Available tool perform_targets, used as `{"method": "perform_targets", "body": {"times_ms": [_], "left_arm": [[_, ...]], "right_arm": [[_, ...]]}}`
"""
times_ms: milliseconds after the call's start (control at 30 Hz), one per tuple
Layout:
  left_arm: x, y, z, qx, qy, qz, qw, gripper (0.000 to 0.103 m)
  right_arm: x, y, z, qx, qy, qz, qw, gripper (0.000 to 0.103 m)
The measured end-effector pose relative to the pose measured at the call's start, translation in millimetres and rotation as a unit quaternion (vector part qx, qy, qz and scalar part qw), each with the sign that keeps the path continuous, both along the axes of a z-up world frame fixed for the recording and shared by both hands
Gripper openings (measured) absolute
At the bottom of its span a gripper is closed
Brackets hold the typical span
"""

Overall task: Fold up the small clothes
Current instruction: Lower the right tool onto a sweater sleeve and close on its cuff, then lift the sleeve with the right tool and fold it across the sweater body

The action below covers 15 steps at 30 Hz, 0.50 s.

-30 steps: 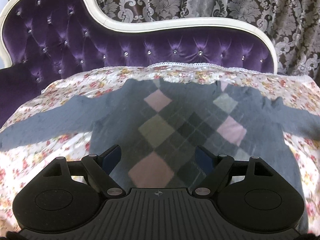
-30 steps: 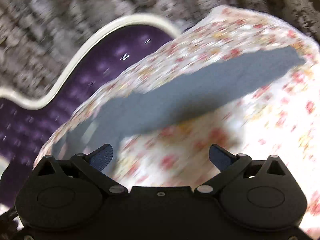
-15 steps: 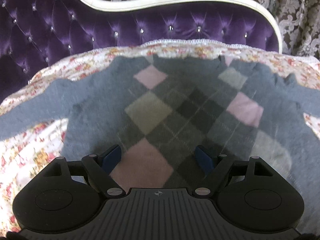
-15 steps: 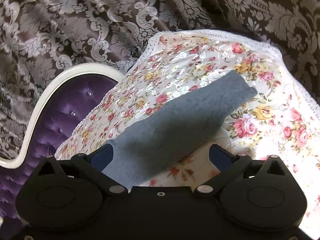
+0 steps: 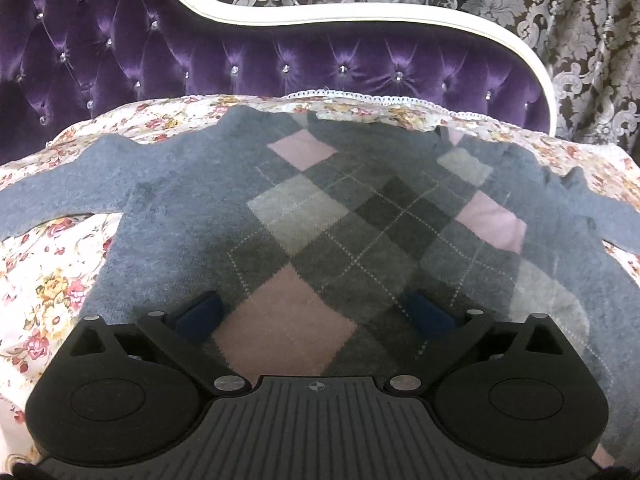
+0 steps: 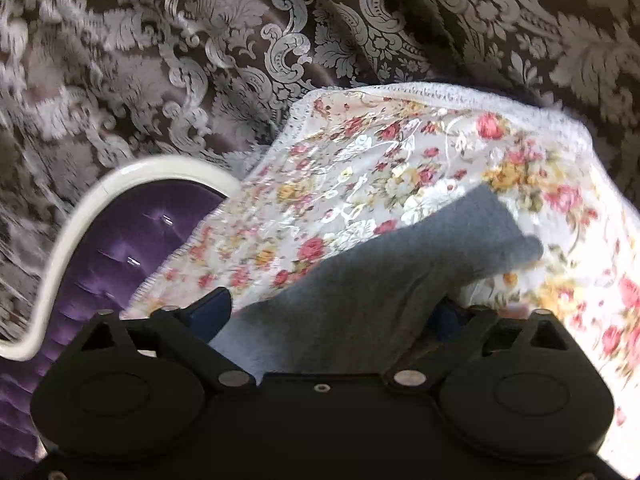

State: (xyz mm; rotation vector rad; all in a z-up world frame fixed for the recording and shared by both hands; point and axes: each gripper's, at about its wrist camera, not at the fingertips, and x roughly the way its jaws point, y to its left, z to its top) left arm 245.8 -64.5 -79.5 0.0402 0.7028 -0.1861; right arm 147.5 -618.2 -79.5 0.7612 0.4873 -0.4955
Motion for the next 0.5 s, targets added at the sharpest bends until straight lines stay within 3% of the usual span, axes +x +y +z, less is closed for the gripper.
{"method": "perform_targets", "body": {"times_ms": [67, 100, 133, 167, 200, 233, 367, 500], "left_arm": [[-0.1, 0.7, -0.2, -0.002, 0.000, 0.000, 1.0000, 0.103], [-0.2, 1.0, -0.8, -0.002, 0.000, 0.000, 1.0000, 0.103], [-0.2, 1.0, -0.8, -0.002, 0.000, 0.000, 1.0000, 0.103], [-0.1, 1.1, -0.6, -0.002, 0.000, 0.000, 1.0000, 0.103], [0.1, 1.4, -0.7, -0.003, 0.000, 0.000, 1.0000, 0.103], [-0.1, 1.7, -0.7, -0.003, 0.000, 0.000, 1.0000, 0.103], [-0.4, 1.8, -0.8, -0.003, 0.000, 0.000, 1.0000, 0.103], [-0.8, 2.6, -0.8, -0.006, -0.002, 0.000, 1.0000, 0.103]], "right_arm": [[8.0, 4.7, 3.0, -0.024, 0.030, 0.006, 0.999, 0.093], [10.3, 6.6, 4.2, -0.035, 0.044, 0.007, 0.998, 0.087], [12.6, 7.4, 5.6, -0.043, 0.055, 0.006, 0.998, 0.068], [13.7, 6.3, 6.1, -0.045, 0.065, 0.004, 0.997, 0.055], [14.2, 2.8, 5.1, -0.033, 0.071, 0.002, 0.997, 0.021], [14.0, -0.7, 4.6, -0.016, 0.069, 0.001, 0.997, 0.013], [18.6, 12.7, 28.0, -0.056, 0.068, 0.007, 0.996, 0.012], [37.7, 43.7, 76.2, -0.095, 0.047, 0.041, 0.993, 0.012]]}}
